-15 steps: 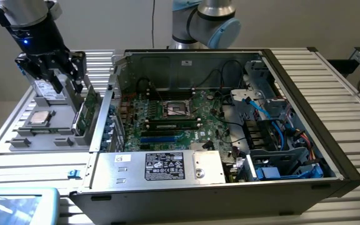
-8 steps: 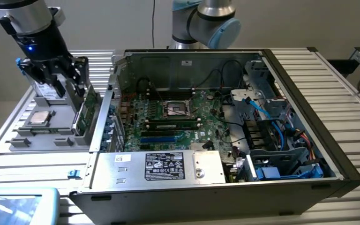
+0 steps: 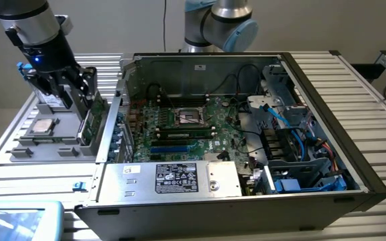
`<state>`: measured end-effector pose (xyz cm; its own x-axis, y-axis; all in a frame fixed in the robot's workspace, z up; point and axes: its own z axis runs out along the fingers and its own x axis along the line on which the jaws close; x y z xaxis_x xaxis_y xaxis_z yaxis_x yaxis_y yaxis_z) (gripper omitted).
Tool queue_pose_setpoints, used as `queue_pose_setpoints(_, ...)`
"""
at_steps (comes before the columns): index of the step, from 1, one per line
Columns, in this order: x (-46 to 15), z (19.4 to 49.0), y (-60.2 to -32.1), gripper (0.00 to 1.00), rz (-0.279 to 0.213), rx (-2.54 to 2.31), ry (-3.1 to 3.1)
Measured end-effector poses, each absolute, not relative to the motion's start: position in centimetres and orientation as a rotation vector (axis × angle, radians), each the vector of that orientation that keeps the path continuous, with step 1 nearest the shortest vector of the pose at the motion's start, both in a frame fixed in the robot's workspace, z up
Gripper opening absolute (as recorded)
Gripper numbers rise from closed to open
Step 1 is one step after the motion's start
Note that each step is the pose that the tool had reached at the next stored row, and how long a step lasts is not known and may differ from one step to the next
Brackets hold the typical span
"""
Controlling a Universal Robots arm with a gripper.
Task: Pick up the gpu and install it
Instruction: 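Pick up the gpu and move the gpu toward the slot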
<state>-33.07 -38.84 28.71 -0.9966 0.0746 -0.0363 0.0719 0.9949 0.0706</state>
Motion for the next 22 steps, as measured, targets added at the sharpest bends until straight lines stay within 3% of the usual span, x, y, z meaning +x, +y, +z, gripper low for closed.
queue_pose_setpoints(15,-33.1,26.0,-38.8,0.55,0.108,0.114,3.099)
queue_pose_setpoints(22,-33.1,24.8,-38.8,0.55,0.131,0.114,3.098)
